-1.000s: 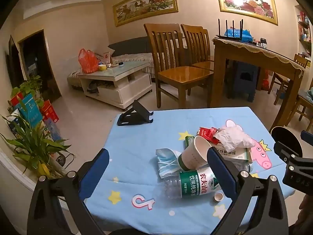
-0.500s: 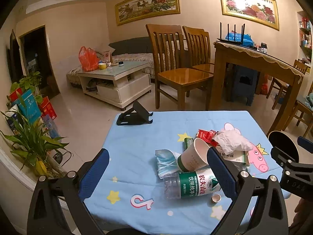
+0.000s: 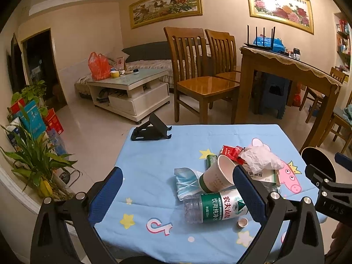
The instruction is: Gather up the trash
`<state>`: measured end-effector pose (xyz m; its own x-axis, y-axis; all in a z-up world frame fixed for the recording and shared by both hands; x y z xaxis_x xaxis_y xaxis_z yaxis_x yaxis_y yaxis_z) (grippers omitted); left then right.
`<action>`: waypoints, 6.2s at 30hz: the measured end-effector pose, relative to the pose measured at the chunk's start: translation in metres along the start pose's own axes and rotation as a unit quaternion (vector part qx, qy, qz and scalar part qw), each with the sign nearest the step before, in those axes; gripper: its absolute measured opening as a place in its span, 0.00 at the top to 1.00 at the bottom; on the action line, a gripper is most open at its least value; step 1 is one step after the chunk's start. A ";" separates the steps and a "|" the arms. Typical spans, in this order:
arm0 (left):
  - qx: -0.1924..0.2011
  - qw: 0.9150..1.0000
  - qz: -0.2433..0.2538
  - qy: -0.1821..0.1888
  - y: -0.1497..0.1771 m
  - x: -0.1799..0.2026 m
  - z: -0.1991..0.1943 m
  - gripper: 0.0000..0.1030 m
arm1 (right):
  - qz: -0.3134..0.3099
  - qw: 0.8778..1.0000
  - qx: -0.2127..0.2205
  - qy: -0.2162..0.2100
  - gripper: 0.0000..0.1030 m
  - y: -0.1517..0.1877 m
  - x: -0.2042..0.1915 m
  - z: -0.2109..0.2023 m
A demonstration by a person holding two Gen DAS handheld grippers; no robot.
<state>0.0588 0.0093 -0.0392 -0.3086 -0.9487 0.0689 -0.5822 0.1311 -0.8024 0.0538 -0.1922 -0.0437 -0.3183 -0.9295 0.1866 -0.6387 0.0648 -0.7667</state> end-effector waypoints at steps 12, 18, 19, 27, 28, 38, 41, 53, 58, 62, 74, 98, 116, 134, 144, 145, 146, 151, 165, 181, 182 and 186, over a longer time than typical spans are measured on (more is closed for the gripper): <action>0.008 1.000 -0.008 0.009 -0.003 0.003 -0.004 0.06 | 0.000 1.000 -0.001 0.000 0.05 0.000 0.000 0.000; 0.009 1.000 -0.008 0.011 -0.004 0.002 -0.003 0.06 | -0.002 1.000 0.001 -0.002 0.05 -0.001 -0.005 -0.007; 0.009 1.000 -0.008 0.012 -0.004 0.001 -0.003 0.06 | -0.002 1.000 0.001 -0.002 0.05 -0.001 -0.005 -0.007; 0.009 1.000 -0.010 0.021 -0.001 0.001 -0.001 0.06 | -0.003 1.000 0.001 -0.001 0.05 -0.002 -0.006 -0.009; 0.010 1.000 -0.011 0.023 -0.002 0.001 -0.001 0.06 | -0.003 1.000 0.001 -0.001 0.05 -0.002 -0.006 -0.009; 0.010 1.000 -0.015 0.016 0.000 0.001 -0.002 0.06 | -0.004 1.000 0.001 -0.002 0.05 -0.002 -0.007 -0.010; 0.011 1.000 -0.018 0.013 -0.001 -0.002 -0.003 0.06 | -0.004 1.000 0.001 -0.002 0.05 -0.002 -0.006 -0.010; 0.006 1.000 -0.019 0.008 0.002 -0.004 0.000 0.06 | -0.007 1.000 0.006 0.003 0.05 -0.003 -0.002 -0.012; 0.000 1.000 -0.023 0.009 0.005 -0.007 0.003 0.06 | -0.003 1.000 0.002 -0.007 0.05 -0.002 -0.003 -0.010; -0.008 0.999 -0.035 0.013 0.009 -0.012 0.006 0.06 | 0.001 1.000 -0.008 -0.016 0.05 -0.001 -0.004 -0.005; -0.131 0.942 -0.251 0.178 0.082 -0.106 0.067 0.06 | -0.141 0.977 -0.003 -0.158 0.05 0.011 -0.104 -0.014; -0.118 0.962 -0.191 0.152 0.096 -0.149 0.074 0.06 | -0.533 0.832 0.056 -0.146 0.36 0.083 -0.216 0.043; -0.115 0.963 0.163 0.182 0.046 0.045 0.157 0.06 | 0.147 0.887 0.061 -0.434 0.37 -0.059 0.085 0.083; -0.093 0.982 0.108 0.128 0.015 0.029 0.141 0.95 | 0.197 0.886 0.086 -0.410 0.38 -0.033 0.165 0.076; -0.017 0.963 0.139 0.229 -0.045 0.140 0.081 0.95 | 0.251 0.955 0.142 -0.074 0.38 -0.020 0.315 0.119; -0.022 0.960 0.143 0.241 -0.045 0.155 0.085 0.95 | 0.244 0.960 0.131 -0.050 0.38 -0.014 0.319 0.130; -0.026 0.955 0.150 0.253 -0.044 0.172 0.091 0.95 | 0.238 0.965 0.111 -0.025 0.37 -0.004 0.323 0.147; -0.071 0.935 0.167 0.304 -0.030 0.261 0.134 0.95 | 0.248 0.968 0.000 0.031 0.14 0.046 0.337 0.210; -0.197 0.908 0.214 0.300 0.020 0.430 0.258 0.94 | 0.385 0.915 0.066 0.102 0.04 0.052 0.442 0.126; -0.201 0.930 0.156 0.263 0.016 0.416 0.249 0.06 | 0.368 0.920 0.096 0.100 0.04 0.024 0.457 0.095; -0.193 0.933 0.153 0.260 0.015 0.408 0.238 0.07 | 0.358 0.923 0.099 0.103 0.04 0.021 0.453 0.093; -0.182 0.933 0.160 0.267 0.028 0.365 0.191 0.06 | 0.315 0.938 0.103 0.106 0.04 0.010 0.424 0.093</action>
<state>0.0737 -0.3880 -0.1499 -0.7847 -0.5782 0.2235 -0.5828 0.5651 -0.5840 -0.0225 -0.6197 -0.0292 -0.7329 -0.6357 -0.2422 -0.1354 0.4852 -0.8638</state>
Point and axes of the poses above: each gripper's, at about its wrist camera, not at the fingertips, and z roughly the way its jaws point, x to its right, y to its underside, the point moved 8 cm from there along z, roughly the way its jaws point, and after that the axes turned 15 degrees about y, right-handed, at the moved point
